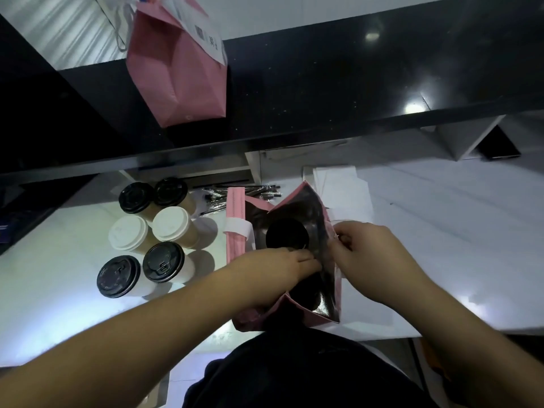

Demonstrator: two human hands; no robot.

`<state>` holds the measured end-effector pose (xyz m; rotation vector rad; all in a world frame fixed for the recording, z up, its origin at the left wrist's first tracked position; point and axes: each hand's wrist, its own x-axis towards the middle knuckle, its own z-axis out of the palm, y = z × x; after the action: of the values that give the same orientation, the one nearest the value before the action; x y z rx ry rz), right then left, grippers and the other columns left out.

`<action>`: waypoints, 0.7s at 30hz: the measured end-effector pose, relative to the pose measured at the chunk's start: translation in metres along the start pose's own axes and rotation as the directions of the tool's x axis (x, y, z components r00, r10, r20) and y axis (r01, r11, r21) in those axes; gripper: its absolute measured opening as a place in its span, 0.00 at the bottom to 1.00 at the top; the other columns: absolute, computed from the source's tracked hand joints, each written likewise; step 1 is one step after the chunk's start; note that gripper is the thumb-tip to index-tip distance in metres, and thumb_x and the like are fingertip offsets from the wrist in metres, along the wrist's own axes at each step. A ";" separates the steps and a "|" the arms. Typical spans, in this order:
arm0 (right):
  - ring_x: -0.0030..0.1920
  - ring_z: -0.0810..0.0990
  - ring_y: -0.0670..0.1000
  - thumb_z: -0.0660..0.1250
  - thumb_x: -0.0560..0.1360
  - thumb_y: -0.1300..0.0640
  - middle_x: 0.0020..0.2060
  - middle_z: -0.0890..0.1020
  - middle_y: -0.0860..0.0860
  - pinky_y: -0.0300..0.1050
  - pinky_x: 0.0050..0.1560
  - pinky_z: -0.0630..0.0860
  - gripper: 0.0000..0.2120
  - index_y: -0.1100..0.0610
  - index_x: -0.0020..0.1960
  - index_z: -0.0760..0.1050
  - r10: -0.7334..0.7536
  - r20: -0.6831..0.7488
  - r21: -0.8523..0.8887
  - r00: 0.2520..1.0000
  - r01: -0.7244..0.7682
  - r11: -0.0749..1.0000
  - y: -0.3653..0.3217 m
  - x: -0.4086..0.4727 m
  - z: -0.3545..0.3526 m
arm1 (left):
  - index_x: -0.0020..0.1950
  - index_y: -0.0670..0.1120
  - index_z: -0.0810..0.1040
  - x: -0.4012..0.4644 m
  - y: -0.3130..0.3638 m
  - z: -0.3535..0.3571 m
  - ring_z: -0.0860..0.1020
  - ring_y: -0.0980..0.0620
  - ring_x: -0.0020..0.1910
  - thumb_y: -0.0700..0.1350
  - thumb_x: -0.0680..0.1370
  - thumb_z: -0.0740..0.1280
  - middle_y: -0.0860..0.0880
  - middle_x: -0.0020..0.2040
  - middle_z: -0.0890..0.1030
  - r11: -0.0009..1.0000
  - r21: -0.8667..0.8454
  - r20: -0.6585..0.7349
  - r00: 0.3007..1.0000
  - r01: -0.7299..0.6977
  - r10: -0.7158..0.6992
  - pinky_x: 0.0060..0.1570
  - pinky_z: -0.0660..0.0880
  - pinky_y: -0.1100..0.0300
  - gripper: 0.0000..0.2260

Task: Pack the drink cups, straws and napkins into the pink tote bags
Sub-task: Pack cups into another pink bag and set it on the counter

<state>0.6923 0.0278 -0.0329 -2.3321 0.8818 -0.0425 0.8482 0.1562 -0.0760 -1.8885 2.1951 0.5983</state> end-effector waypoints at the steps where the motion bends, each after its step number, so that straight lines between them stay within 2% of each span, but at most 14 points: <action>1: 0.31 0.72 0.52 0.61 0.79 0.55 0.29 0.75 0.53 0.47 0.29 0.62 0.14 0.60 0.37 0.73 -0.003 -0.004 -0.002 1.000 0.003 1.000 0.000 0.000 0.000 | 0.82 0.49 0.61 0.000 0.000 0.004 0.75 0.42 0.65 0.31 0.77 0.65 0.49 0.76 0.67 1.000 0.018 0.004 1.000 0.002 -0.002 0.58 0.78 0.47 0.36; 5: 0.29 0.72 0.51 0.62 0.78 0.55 0.27 0.75 0.52 0.44 0.27 0.61 0.14 0.58 0.35 0.72 0.011 -0.035 0.001 0.999 -0.011 1.000 0.001 -0.003 0.001 | 0.82 0.49 0.63 -0.004 -0.003 0.012 0.68 0.45 0.72 0.34 0.79 0.64 0.49 0.78 0.67 1.000 0.020 -0.044 0.999 -0.022 0.023 0.67 0.74 0.48 0.32; 9: 0.31 0.74 0.55 0.63 0.75 0.55 0.28 0.76 0.53 0.46 0.28 0.63 0.11 0.60 0.37 0.73 0.040 -0.050 -0.027 0.998 -0.041 0.999 0.001 -0.003 0.002 | 0.79 0.49 0.69 -0.005 -0.011 0.011 0.72 0.45 0.67 0.35 0.76 0.67 0.49 0.74 0.71 0.998 -0.043 -0.048 0.998 -0.044 0.042 0.64 0.76 0.49 0.31; 12: 0.30 0.73 0.55 0.63 0.74 0.56 0.28 0.75 0.53 0.47 0.27 0.64 0.10 0.60 0.37 0.71 0.059 -0.061 -0.068 0.996 -0.063 0.996 -0.004 0.001 0.006 | 0.78 0.50 0.72 -0.001 -0.009 0.016 0.74 0.44 0.64 0.34 0.80 0.62 0.50 0.72 0.74 0.994 -0.047 -0.048 0.994 -0.098 0.096 0.63 0.75 0.48 0.26; 15: 0.31 0.76 0.55 0.63 0.77 0.54 0.29 0.78 0.53 0.51 0.30 0.70 0.12 0.60 0.39 0.73 0.066 -0.040 -0.083 0.997 -0.069 0.994 -0.008 0.007 0.010 | 0.75 0.50 0.76 0.003 -0.007 0.021 0.76 0.44 0.63 0.36 0.84 0.61 0.50 0.69 0.78 0.987 -0.074 -0.080 0.988 -0.142 0.136 0.61 0.75 0.47 0.21; 19: 0.29 0.73 0.54 0.60 0.81 0.54 0.27 0.75 0.53 0.47 0.27 0.64 0.17 0.60 0.35 0.70 0.112 -0.050 -0.069 0.992 -0.116 0.991 -0.005 0.013 0.012 | 0.79 0.51 0.71 0.006 -0.013 0.007 0.73 0.46 0.69 0.36 0.82 0.63 0.51 0.74 0.72 0.991 -0.031 0.001 0.991 -0.134 0.134 0.63 0.75 0.50 0.25; 21: 0.29 0.73 0.55 0.60 0.81 0.54 0.26 0.75 0.53 0.47 0.27 0.63 0.18 0.60 0.34 0.70 0.126 -0.072 -0.050 0.989 -0.130 0.990 -0.003 0.013 0.010 | 0.78 0.51 0.71 0.002 -0.016 -0.012 0.73 0.48 0.70 0.43 0.80 0.69 0.51 0.75 0.71 0.994 -0.063 0.028 0.996 -0.085 0.087 0.64 0.74 0.51 0.26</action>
<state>0.7065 0.0267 -0.0413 -2.3307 1.0776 -0.0460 0.8654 0.1480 -0.0692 -1.8084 2.2738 0.7138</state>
